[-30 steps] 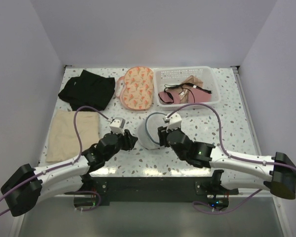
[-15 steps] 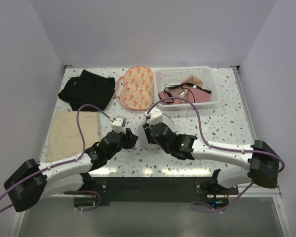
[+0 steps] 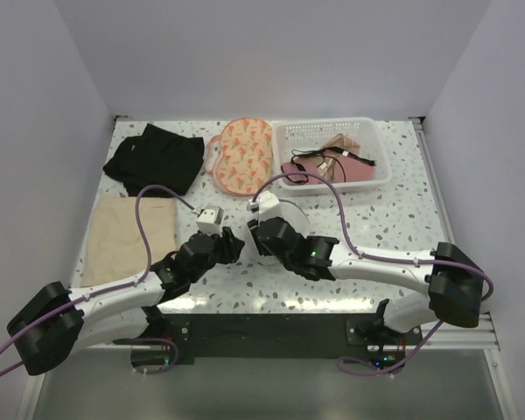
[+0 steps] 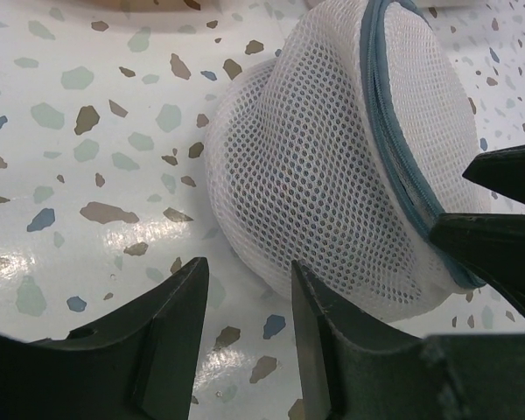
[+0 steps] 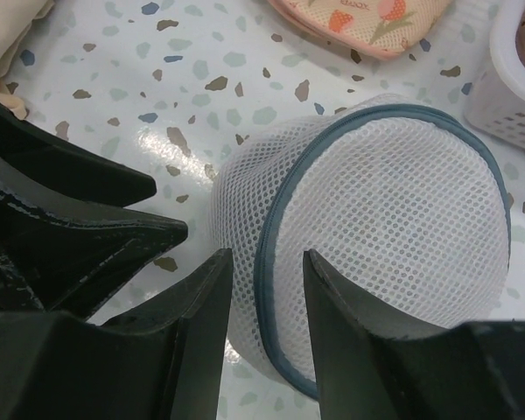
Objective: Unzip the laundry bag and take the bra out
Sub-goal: Open the laundry bag at the center of the board, then pick up the bra from the laundry bag.
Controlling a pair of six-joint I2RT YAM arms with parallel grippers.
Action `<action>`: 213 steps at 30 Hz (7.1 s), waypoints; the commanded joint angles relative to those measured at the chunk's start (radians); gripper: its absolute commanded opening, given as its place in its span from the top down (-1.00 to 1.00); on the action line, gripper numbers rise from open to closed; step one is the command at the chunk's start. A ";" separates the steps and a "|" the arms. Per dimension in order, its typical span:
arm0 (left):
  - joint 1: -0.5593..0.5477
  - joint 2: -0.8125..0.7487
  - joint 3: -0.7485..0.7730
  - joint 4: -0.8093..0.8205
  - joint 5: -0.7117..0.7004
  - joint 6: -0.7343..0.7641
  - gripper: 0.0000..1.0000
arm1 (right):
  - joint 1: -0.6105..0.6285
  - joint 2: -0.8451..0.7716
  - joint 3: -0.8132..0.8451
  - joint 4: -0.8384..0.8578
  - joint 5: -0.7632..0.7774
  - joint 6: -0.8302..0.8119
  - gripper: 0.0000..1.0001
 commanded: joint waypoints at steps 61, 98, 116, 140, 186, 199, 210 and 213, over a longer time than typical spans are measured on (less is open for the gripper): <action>-0.003 -0.008 0.160 0.021 -0.049 0.039 -0.73 | -0.057 -0.320 -0.083 -0.114 0.034 0.066 1.00; -0.003 0.260 0.346 0.118 0.005 0.139 -0.87 | -0.057 -0.724 -0.289 -0.904 0.522 1.022 0.10; -0.003 0.243 0.356 0.076 -0.032 0.154 -0.87 | -0.057 -0.765 -0.270 -0.634 0.529 0.653 -0.08; -0.003 0.210 0.344 0.118 0.118 0.225 -0.88 | -0.181 -0.749 -0.447 -0.122 0.135 0.303 -0.72; -0.003 0.329 0.398 0.004 0.236 0.208 1.00 | -0.506 -0.454 -0.571 0.360 -0.564 0.380 -0.71; -0.003 0.317 0.375 0.007 0.230 0.199 1.00 | -0.506 -0.321 -0.592 0.487 -0.632 0.363 -0.55; -0.003 0.309 0.363 0.007 0.232 0.188 1.00 | -0.505 -0.189 -0.562 0.649 -0.681 0.371 -0.53; -0.003 0.305 0.360 0.009 0.227 0.186 1.00 | -0.506 -0.135 -0.542 0.668 -0.690 0.376 -0.50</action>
